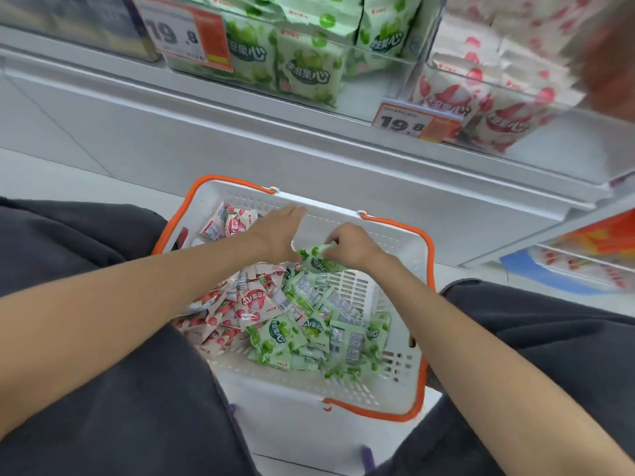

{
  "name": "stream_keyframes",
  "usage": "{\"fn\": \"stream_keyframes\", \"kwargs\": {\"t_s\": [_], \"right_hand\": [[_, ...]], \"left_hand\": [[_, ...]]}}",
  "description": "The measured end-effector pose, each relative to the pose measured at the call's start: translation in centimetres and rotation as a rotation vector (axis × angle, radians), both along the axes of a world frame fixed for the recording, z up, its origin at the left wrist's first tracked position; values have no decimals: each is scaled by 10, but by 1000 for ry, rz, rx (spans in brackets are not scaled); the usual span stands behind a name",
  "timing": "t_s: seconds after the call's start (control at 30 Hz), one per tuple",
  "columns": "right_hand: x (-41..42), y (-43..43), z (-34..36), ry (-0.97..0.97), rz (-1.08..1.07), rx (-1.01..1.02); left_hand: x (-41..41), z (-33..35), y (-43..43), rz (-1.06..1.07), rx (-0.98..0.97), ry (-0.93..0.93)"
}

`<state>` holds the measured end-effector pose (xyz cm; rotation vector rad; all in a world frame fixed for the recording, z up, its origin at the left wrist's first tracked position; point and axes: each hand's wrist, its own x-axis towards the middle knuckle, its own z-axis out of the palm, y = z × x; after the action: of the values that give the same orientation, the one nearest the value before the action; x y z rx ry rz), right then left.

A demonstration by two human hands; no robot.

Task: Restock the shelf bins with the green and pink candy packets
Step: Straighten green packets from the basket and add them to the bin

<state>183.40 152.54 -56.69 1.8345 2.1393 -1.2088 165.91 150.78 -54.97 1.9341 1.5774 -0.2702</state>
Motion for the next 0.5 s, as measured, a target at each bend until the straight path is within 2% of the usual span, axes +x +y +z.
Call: {"fn": "stream_keyframes", "kwargs": {"t_s": [0.07,0.17,0.23,0.37,0.43,0.5], "right_hand": [[3,3,44,47,112,85],[14,13,94,75,144,193],[23,19,123,107,115,232],[32,28,166,143,57,169],[31,35,182,41,148,187],[30,47,202,-62,192,297]], "left_hand": [[3,10,4,-21,-51,-111],[7,32,7,43,-121,-403],[9,47,11,94,-70,-517],[10,71,29,124,40,-614],[10,82,37,134,90,-666],[14,99,45,156,207,-745]]}}
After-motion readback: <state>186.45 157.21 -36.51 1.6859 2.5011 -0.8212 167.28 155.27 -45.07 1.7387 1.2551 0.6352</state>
